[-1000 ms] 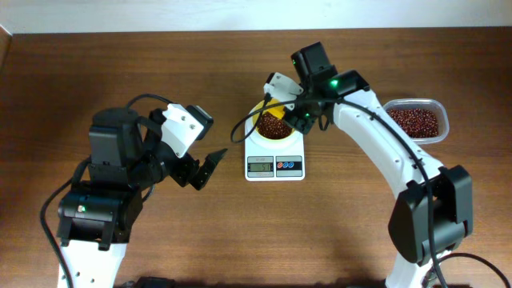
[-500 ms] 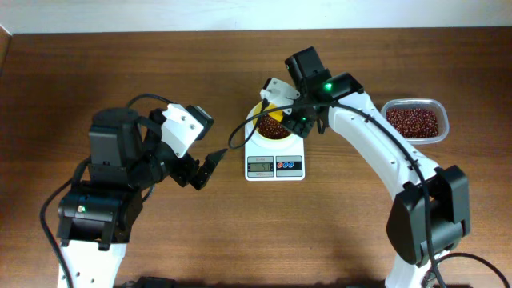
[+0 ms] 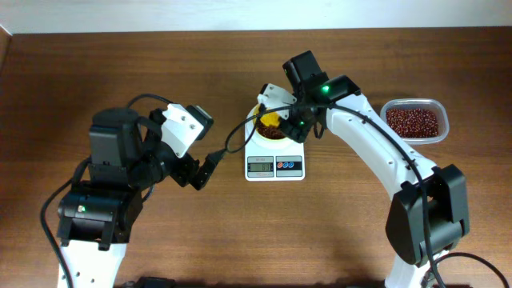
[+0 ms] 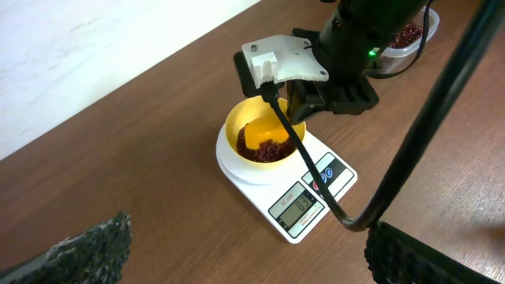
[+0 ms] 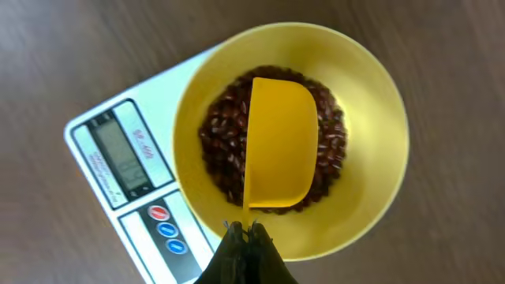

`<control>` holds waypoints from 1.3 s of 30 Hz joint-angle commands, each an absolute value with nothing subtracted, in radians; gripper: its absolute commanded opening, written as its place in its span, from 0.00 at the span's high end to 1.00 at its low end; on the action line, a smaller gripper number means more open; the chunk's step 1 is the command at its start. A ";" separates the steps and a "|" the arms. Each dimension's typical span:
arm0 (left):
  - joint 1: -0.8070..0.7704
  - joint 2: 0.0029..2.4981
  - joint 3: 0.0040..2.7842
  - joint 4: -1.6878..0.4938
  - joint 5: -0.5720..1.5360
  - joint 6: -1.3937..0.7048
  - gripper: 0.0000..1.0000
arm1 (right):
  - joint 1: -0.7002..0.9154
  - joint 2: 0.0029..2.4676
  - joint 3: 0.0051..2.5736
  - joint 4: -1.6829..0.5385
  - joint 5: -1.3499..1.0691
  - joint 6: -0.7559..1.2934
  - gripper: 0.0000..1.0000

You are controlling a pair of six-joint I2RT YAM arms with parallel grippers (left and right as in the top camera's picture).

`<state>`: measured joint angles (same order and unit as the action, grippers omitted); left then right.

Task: Scoop item into bowl and weigh 50g on scale
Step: 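Tilt the scoop over the yellow bowl to pour beans, right gripper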

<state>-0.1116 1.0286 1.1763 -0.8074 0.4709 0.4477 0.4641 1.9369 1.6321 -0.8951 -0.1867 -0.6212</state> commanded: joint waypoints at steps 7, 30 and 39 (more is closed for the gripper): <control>-0.109 1.028 1.196 -0.806 0.467 0.436 0.01 | 0.469 1.952 1.636 -0.896 -0.285 -0.488 0.96; -0.109 1.028 1.196 -0.806 0.467 0.436 0.01 | 0.340 1.909 1.663 -0.883 -0.355 -0.403 0.96; -0.109 1.028 1.196 -0.806 0.467 0.436 0.01 | 0.355 1.864 1.673 -0.878 -0.334 -0.402 0.96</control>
<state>-0.1116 1.0286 1.1763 -0.8074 0.4709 0.4477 0.3416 1.9209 1.6512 -0.8845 -0.3477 -0.4137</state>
